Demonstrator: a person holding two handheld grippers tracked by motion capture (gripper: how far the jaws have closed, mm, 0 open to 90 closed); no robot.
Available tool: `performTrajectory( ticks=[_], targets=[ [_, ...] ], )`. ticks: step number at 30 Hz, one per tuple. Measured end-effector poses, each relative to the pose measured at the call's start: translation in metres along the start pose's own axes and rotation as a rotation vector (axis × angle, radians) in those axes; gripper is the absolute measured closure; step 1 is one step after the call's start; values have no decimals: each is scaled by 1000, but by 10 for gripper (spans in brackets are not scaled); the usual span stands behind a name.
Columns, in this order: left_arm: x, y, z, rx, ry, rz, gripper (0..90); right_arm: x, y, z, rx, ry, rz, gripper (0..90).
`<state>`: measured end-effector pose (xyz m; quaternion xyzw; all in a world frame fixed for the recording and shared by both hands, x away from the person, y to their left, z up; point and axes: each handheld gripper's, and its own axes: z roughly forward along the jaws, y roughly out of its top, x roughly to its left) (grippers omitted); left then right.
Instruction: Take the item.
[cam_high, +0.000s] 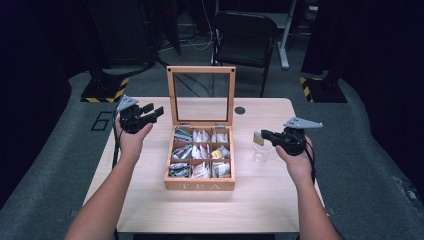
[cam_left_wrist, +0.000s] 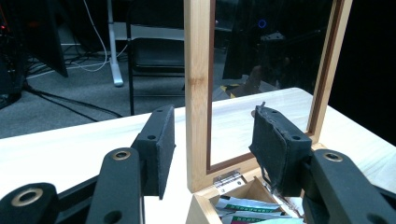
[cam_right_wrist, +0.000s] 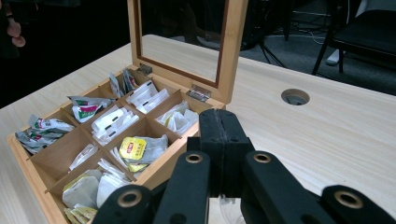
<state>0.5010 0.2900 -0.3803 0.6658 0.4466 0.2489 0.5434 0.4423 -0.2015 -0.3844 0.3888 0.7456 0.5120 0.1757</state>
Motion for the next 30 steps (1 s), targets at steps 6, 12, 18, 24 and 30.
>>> performTrajectory(
  ticks=[6,12,18,24,30],
  targets=[
    [0,0,0,0,4,1,493,-5,-3,1,6,-14,8,900],
    [2,0,-1,2,4,1,493,-9,-7,3,15,-30,10,900],
    [2,0,-1,2,6,-1,493,-12,-10,5,20,-52,6,900],
    [4,0,-1,4,10,-2,493,-17,-16,9,47,-84,4,900],
    [5,-1,-1,5,11,-1,492,-22,-24,14,63,-97,20,900]
  ],
)
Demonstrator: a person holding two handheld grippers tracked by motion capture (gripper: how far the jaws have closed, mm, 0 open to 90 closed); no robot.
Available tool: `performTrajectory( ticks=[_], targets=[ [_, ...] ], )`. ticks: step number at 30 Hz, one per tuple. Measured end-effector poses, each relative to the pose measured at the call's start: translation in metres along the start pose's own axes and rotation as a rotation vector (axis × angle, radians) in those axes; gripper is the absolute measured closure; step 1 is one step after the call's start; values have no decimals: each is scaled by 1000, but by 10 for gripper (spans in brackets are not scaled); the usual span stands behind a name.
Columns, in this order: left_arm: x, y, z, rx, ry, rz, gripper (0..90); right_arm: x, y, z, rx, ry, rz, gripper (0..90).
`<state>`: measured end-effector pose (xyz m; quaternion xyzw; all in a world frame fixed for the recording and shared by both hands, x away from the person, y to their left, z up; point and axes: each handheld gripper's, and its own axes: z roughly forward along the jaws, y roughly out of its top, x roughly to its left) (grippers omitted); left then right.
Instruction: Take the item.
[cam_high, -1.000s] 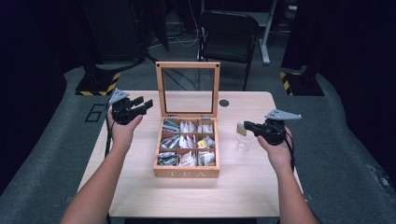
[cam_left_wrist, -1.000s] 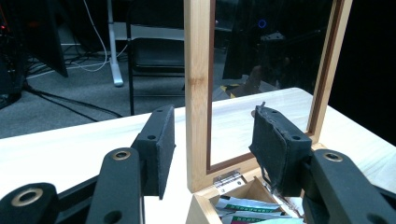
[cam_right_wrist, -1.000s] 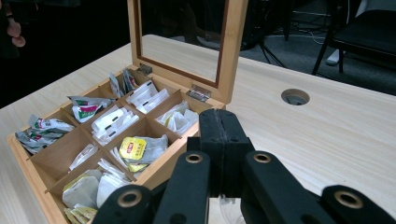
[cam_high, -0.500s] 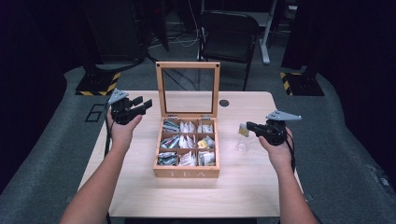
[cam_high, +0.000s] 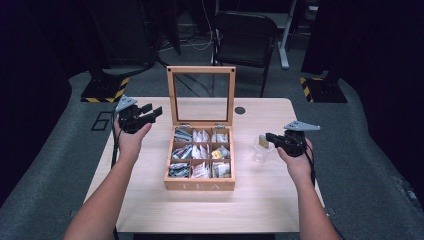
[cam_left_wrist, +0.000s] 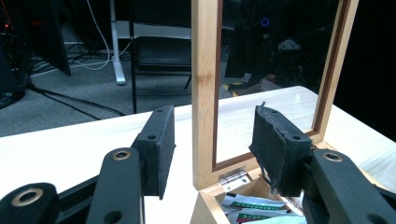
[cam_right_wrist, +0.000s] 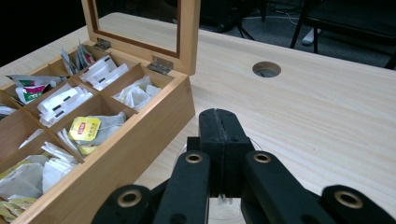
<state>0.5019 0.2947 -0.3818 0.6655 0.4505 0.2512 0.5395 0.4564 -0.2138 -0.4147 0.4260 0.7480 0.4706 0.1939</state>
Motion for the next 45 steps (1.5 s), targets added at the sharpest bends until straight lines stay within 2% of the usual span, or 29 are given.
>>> performTrajectory(
  ticks=[15,23,32,37,41,45],
  targets=[
    [0,-2,0,8,0,1,492,-6,-16,16,76,-16,21,900],
    [-1,-2,0,9,-2,2,492,-7,-20,20,92,-21,19,885],
    [0,-2,0,7,-2,1,492,-7,-20,19,83,-29,16,843],
    [0,-1,-1,5,-6,-4,490,-3,-16,19,82,-32,-5,777],
    [0,-1,-1,7,-5,-1,488,5,-8,18,74,-13,-20,652],
    [0,-1,-1,7,-4,-1,488,15,-1,20,70,8,-69,571]
  ],
)
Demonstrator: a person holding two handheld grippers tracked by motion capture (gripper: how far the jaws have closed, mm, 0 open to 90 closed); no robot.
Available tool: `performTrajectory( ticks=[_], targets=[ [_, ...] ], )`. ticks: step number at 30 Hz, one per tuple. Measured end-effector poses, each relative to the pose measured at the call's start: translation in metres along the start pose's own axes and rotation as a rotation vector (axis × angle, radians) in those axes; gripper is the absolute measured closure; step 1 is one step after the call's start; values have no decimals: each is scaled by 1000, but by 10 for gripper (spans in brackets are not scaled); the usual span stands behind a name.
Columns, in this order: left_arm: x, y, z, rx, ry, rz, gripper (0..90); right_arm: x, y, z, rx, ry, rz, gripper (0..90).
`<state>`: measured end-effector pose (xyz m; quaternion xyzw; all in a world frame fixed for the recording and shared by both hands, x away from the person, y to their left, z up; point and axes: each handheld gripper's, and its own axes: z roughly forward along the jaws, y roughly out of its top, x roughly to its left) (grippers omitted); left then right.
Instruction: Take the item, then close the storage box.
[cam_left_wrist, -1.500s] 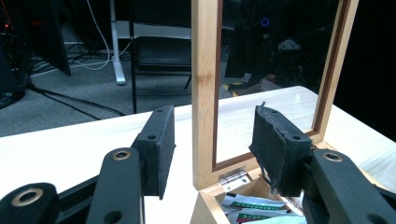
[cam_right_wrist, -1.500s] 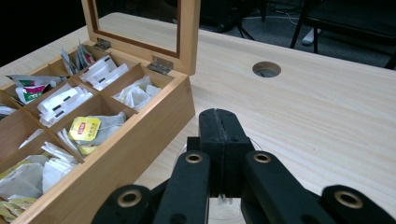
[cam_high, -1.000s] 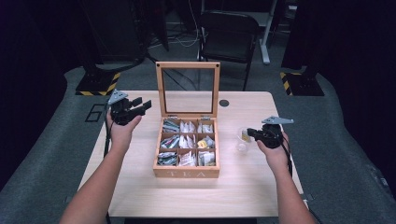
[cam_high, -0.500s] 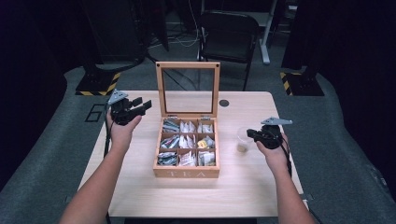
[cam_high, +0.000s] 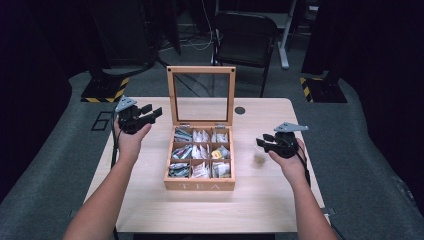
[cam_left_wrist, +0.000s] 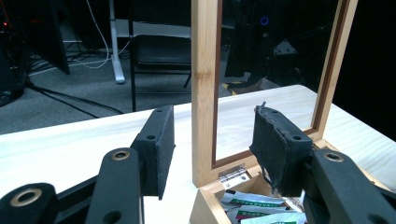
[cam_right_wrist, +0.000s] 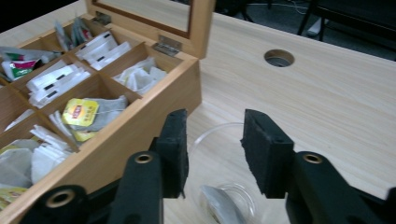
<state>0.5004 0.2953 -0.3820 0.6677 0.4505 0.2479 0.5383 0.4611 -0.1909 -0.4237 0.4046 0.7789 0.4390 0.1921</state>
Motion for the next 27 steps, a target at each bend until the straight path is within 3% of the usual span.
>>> performTrajectory(
  ticks=[7,12,27],
  targets=[
    [0,0,1,-1,-1,2,490,12,7,9,-6,52,-45,477],
    [0,-1,2,1,-2,1,490,18,12,13,-3,79,-27,423],
    [1,-1,3,3,-11,3,487,29,47,24,15,103,-72,439]
  ],
)
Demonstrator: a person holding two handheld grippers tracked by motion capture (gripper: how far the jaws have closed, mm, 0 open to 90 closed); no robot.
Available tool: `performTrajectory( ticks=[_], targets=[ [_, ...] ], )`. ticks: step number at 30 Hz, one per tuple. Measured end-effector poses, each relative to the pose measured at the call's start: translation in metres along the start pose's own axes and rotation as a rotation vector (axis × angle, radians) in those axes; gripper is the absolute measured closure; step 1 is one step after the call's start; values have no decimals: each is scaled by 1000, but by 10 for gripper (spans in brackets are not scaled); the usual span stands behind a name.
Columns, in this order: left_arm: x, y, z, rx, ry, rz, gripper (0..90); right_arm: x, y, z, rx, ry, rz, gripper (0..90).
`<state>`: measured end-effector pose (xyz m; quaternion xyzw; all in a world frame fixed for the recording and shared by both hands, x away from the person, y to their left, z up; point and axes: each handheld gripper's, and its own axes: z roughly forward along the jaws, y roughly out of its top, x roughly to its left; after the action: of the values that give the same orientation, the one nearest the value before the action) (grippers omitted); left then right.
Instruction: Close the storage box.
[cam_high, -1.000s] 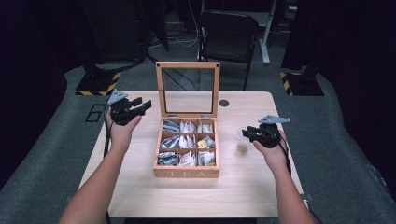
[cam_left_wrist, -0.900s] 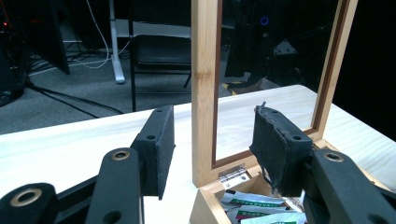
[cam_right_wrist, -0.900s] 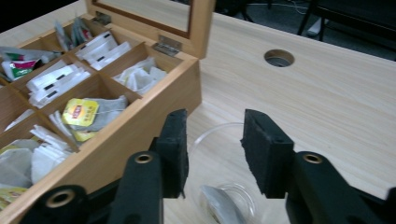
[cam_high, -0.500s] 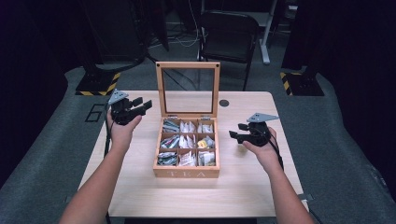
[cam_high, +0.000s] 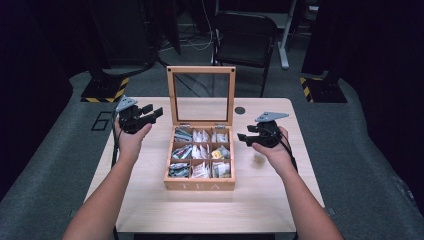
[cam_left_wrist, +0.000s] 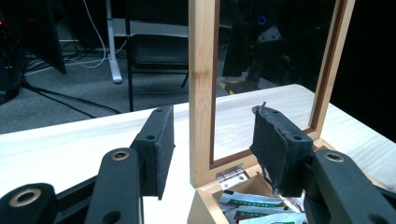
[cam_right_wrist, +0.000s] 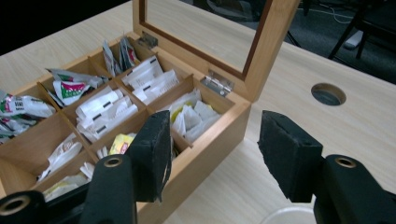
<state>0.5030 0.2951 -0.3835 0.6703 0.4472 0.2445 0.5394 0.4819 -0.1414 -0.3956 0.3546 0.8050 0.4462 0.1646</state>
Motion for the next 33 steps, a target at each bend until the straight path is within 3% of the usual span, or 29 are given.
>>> performTrajectory(
  ticks=[9,15,23,26,33],
  targets=[
    [2,0,1,9,3,-16,488,-4,21,4,-1,43,9,447],
    [1,0,0,14,-11,-20,471,-8,34,5,-17,42,21,433],
    [-2,0,3,9,-10,-15,467,-8,43,11,-40,31,-16,423],
    [-2,0,2,6,-9,-16,465,-9,46,13,-22,21,9,428],
    [-3,1,2,13,-22,-12,457,-15,53,15,-35,11,32,446]
  ],
)
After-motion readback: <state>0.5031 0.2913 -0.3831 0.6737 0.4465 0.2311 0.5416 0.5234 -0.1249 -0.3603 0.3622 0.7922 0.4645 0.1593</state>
